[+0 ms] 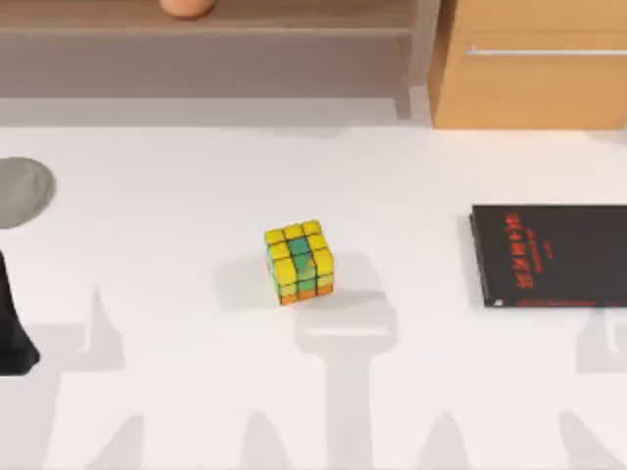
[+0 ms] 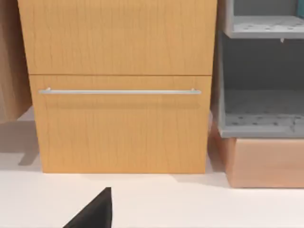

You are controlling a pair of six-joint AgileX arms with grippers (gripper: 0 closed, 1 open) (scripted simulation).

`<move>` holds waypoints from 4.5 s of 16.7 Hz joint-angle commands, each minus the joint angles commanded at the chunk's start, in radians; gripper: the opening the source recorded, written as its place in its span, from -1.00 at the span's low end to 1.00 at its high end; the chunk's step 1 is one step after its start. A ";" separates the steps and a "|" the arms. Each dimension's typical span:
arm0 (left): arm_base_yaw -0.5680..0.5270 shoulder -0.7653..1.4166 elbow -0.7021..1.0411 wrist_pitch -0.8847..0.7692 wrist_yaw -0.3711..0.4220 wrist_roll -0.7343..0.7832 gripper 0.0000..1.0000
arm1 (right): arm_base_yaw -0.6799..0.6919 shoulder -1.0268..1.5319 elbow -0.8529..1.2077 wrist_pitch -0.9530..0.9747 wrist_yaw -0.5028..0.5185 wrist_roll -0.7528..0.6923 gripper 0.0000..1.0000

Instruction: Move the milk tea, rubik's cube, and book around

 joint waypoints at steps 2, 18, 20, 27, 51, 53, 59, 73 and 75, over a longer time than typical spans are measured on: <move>0.000 0.000 0.000 0.000 0.000 0.000 1.00 | 0.000 0.000 0.000 0.000 0.000 0.000 1.00; -0.248 1.234 0.667 0.533 -0.219 0.003 1.00 | 0.000 0.000 0.000 0.000 0.000 0.000 1.00; -0.285 1.436 0.765 0.611 -0.251 0.003 1.00 | 0.000 0.000 0.000 0.000 0.000 0.000 1.00; -0.372 1.847 1.017 0.817 -0.326 0.005 1.00 | 0.000 0.000 0.000 0.000 0.000 0.000 1.00; -0.323 2.126 1.420 0.711 -0.273 0.003 0.85 | 0.000 0.000 0.000 0.000 0.000 0.000 1.00; -0.323 2.126 1.420 0.711 -0.273 0.003 0.55 | 0.000 0.000 0.000 0.000 0.000 0.000 1.00; -0.323 2.126 1.420 0.711 -0.273 0.003 -0.36 | 0.000 0.000 0.000 0.000 0.000 0.000 1.00; -0.328 2.121 1.417 0.711 -0.274 0.005 -1.00 | 0.000 0.000 0.000 0.000 0.000 0.000 1.00; -0.339 2.087 1.381 0.723 -0.283 0.005 -1.00 | 0.000 0.000 0.000 0.000 0.000 0.000 1.00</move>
